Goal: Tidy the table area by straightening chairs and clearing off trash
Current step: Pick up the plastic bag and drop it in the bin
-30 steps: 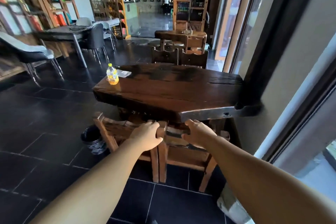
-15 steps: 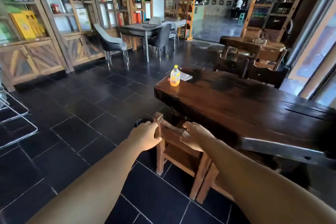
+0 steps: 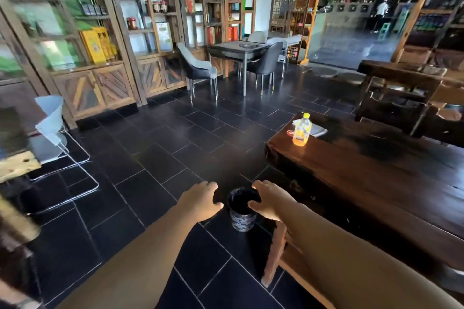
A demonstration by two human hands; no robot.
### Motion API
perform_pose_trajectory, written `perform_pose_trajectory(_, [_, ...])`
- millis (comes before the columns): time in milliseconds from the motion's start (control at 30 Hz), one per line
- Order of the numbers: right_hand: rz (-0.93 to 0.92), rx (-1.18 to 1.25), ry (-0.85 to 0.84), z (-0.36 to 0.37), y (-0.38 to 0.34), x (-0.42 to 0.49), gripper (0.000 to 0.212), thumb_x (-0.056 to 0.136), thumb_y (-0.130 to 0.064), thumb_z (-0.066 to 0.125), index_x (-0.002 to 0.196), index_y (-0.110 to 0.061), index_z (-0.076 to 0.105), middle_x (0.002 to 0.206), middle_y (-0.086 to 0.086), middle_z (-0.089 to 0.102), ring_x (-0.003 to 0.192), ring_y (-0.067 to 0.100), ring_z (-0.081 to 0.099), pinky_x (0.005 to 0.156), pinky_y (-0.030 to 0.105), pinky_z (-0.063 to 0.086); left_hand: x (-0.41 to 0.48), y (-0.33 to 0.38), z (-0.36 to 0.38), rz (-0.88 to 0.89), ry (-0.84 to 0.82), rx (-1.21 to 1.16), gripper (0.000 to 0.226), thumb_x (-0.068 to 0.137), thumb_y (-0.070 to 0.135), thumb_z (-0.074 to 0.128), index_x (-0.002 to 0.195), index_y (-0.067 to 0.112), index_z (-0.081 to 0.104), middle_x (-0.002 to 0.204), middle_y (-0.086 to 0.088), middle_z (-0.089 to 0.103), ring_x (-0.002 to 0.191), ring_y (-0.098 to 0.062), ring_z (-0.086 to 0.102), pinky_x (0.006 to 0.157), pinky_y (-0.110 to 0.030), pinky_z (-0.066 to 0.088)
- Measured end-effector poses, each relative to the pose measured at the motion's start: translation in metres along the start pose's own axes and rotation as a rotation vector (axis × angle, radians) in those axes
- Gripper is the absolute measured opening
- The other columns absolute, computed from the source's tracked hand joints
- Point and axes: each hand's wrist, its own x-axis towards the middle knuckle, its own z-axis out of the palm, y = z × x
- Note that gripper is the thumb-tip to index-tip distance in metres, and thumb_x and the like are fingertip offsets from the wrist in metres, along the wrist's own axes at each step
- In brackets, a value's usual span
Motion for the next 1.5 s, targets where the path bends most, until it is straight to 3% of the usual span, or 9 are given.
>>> perform_pose_trajectory(467, [-0.103,0.022,-0.017,-0.026,-0.062,0.202,0.06,0.095,-0.043,0.059,0.146,-0.019,0.041,0.141,0.004,0.05,0.127,0.025,0.052,0.102,0.039,0.046,0.144,-0.113,-0.053,-0.085,0.053,-0.009,0.059,0.093,0.047,0.058,0.144,0.022,0.041,0.138,0.004,0.05,0.123,-0.018,0.052,0.098,-0.04,0.047])
perform_pose_trajectory(833, [-0.106,-0.054,-0.065,-0.08,-0.046,0.426,0.06,0.096,-0.044,0.057,0.148,-0.02,0.039,0.146,0.002,0.047,0.13,0.025,0.051,0.102,0.04,0.047,0.356,-0.175,-0.095,-0.116,0.018,0.044,0.055,0.094,0.047,0.057,0.14,0.021,0.044,0.131,0.004,0.052,0.117,-0.019,0.054,0.092,-0.037,0.048])
perform_pose_trajectory(1167, [-0.069,-0.036,-0.046,-0.121,-0.039,0.575,0.06,0.097,-0.043,0.058,0.149,-0.021,0.039,0.149,0.0,0.045,0.131,0.024,0.05,0.102,0.038,0.047,0.513,-0.208,-0.119,-0.052,-0.011,0.073,0.049,0.094,0.044,0.058,0.134,0.018,0.047,0.127,0.002,0.055,0.112,-0.02,0.056,0.089,-0.038,0.05])
perform_pose_trajectory(1500, [0.048,-0.047,-0.032,-0.147,-0.044,0.771,0.053,0.096,-0.044,0.056,0.141,-0.019,0.045,0.14,0.002,0.05,0.125,0.026,0.053,0.098,0.039,0.048,0.723,-0.275,-0.158,0.032,-0.059,0.02,0.052,0.093,0.046,0.058,0.137,0.021,0.047,0.129,0.005,0.053,0.115,-0.02,0.055,0.09,-0.036,0.047])
